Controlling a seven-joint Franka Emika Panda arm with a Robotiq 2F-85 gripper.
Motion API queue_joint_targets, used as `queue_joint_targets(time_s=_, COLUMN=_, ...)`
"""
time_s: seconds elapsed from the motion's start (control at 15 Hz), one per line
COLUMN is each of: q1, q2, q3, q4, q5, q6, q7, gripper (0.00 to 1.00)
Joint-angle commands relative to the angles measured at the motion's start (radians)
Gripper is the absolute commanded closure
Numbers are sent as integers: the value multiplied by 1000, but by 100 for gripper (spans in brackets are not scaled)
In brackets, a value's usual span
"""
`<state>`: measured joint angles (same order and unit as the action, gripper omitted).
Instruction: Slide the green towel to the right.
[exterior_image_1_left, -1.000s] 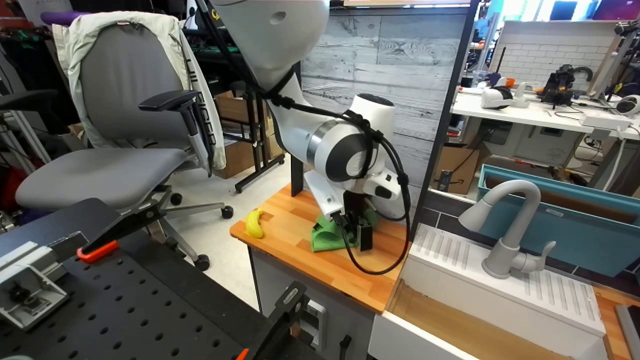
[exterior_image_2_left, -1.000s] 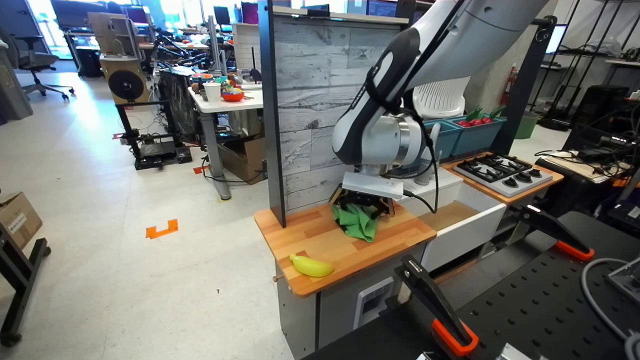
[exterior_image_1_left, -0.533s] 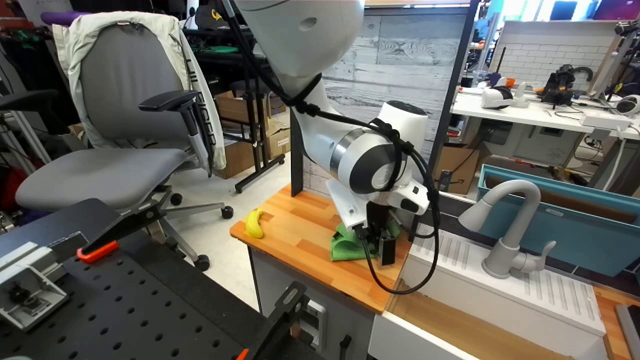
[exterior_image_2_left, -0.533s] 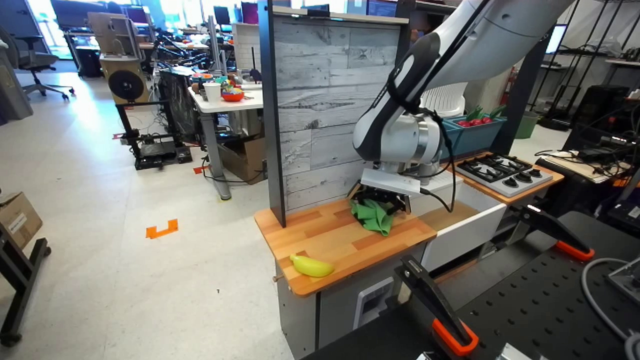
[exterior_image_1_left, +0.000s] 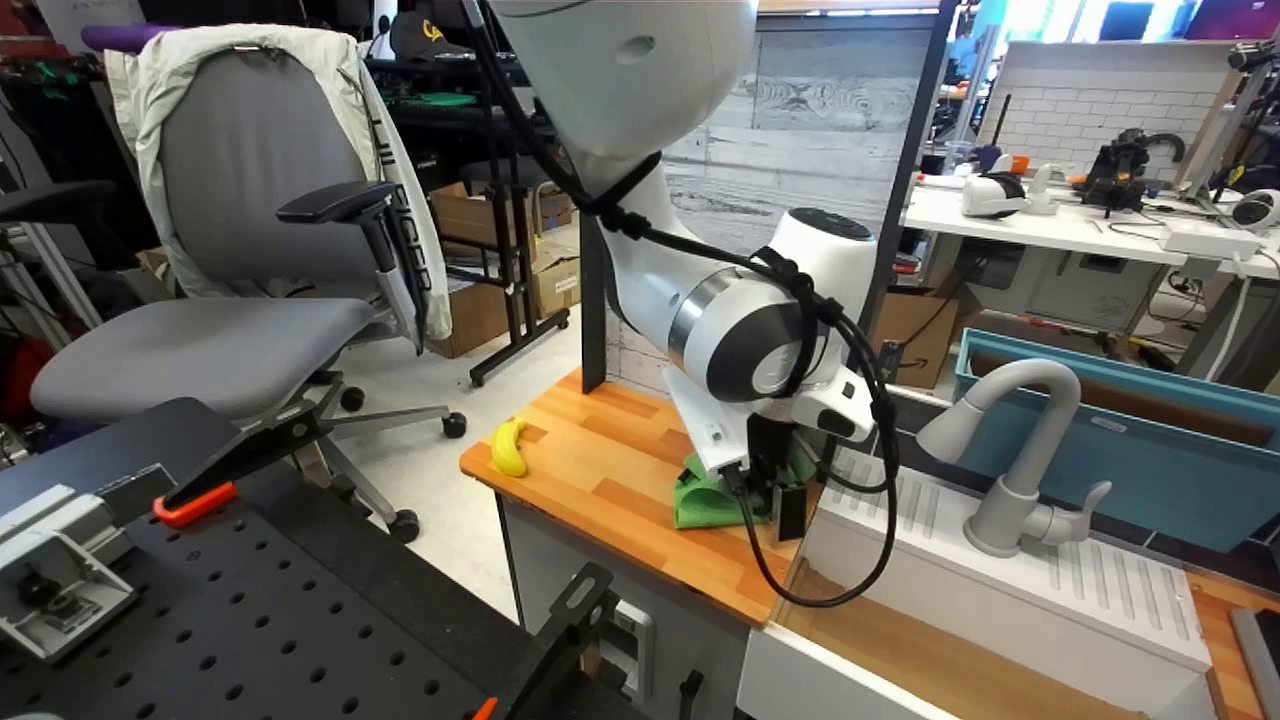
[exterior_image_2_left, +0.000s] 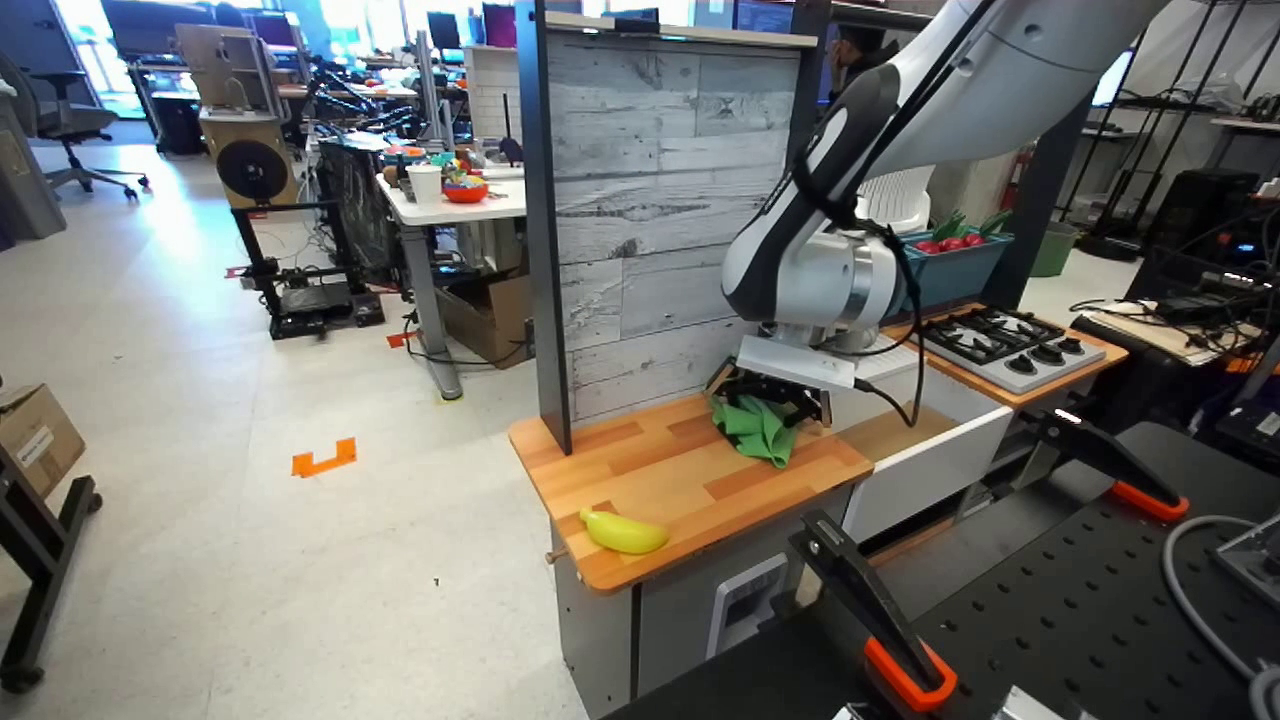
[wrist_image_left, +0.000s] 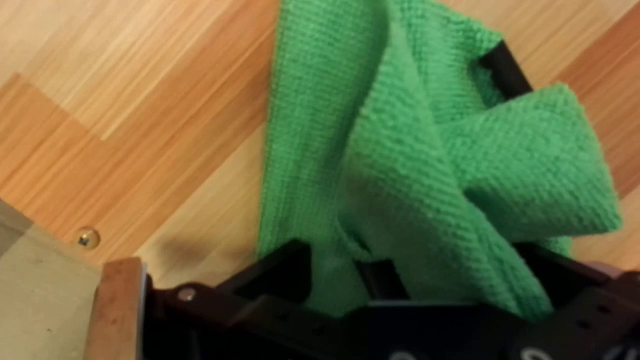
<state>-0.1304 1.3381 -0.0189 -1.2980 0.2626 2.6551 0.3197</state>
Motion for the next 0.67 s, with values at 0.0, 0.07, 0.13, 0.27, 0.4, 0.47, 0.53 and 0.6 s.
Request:
queue_joint_targets(time_s=0.0, q1=-15, q2=-40, q3=30, q4=-79, q5=9, q6=46, q7=-42, gripper=0)
queue_joint_targets(time_s=0.07, q1=-19, q2=-62, q3=35, q4=-109, q5=9, q6=62, q7=-56, gripper=0)
queue_joint_targets(time_s=0.13, q1=-20, q2=-81, q3=40, q4=-137, q5=10, q6=77, q7=-66, gripper=0)
queue_joint_targets(time_s=0.27, q1=-20, q2=-126, q3=49, q4=-205, q5=14, q6=121, q7=-77, gripper=0)
queue_joint_targets(time_s=0.4, q1=-18, q2=-195, q3=56, q4=-299, q5=14, q6=166, q7=-86, gripper=0)
queue_joint_targets(time_s=0.47, q1=-16, q2=-228, q3=57, q4=-341, q5=22, q6=183, q7=-93, gripper=0)
queue_joint_targets(time_s=0.53, q1=-21, q2=-268, q3=69, q4=-392, q5=28, q6=204, q7=-97, gripper=0)
queue_joint_targets(time_s=0.6, q1=-23, q2=-306, q3=76, q4=-439, q5=34, q6=220, q7=-97, gripper=0)
